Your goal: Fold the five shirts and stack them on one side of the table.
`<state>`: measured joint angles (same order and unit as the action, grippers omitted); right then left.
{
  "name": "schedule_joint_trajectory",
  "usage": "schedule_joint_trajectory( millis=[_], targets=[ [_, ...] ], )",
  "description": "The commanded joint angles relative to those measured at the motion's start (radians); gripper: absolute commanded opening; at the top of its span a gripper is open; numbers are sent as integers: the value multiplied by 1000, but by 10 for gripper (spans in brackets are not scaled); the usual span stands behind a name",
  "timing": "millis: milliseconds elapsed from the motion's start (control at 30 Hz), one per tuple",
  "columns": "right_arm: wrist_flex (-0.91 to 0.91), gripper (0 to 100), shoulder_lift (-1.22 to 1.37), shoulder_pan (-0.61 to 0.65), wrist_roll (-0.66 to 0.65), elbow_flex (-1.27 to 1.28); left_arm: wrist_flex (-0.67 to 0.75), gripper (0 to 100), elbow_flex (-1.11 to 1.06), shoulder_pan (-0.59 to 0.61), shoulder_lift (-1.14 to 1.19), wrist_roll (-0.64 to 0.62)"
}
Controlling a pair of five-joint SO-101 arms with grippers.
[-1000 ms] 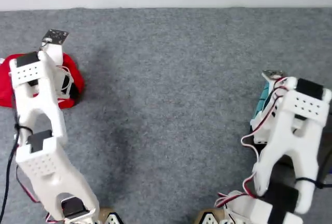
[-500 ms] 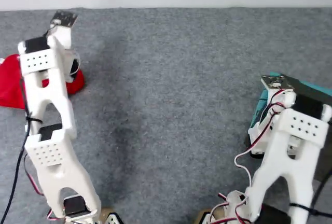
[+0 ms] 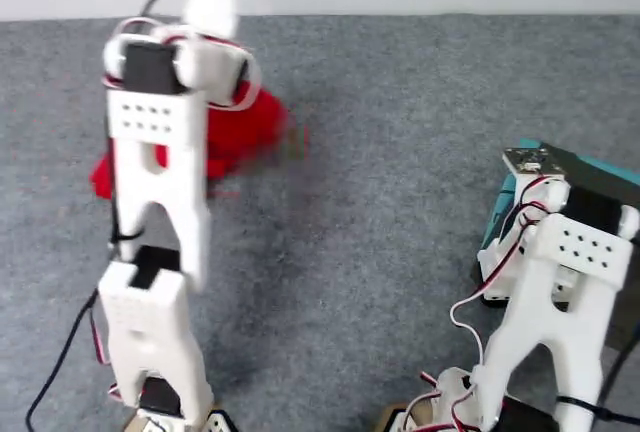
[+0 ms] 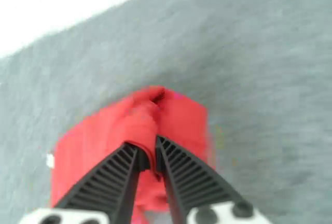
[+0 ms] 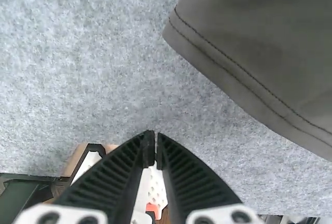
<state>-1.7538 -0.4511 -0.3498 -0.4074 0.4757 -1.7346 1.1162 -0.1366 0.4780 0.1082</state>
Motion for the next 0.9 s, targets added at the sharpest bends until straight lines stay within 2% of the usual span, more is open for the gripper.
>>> schedule_joint_trajectory(
  millis=[0, 100, 200, 300, 433, 533, 733, 867],
  targets=[
    [-39, 9, -30, 8, 2, -9, -21, 12, 50, -150, -118, -2],
    [-39, 9, -27, 8, 2, -8, -21, 14, -33, -232, -114, 34],
    [-38, 9, -27, 8, 2, -8, -21, 69, -197, -262, -123, 89],
    [-38, 9, -28, 8, 2, -6, -21, 135, -329, -253, -170, 86],
    [-38, 9, -27, 8, 2, -5, -20, 145, -449, -218, -279, 98],
    [-38, 9, -27, 8, 2, -5, -17, 143, -506, -149, -338, 92],
    [-38, 9, -28, 15, 3, -5, 29, 145, -628, 66, -348, 100],
    [-39, 12, -31, 74, 3, -11, 91, 145, -788, 130, -348, 163]
  ],
)
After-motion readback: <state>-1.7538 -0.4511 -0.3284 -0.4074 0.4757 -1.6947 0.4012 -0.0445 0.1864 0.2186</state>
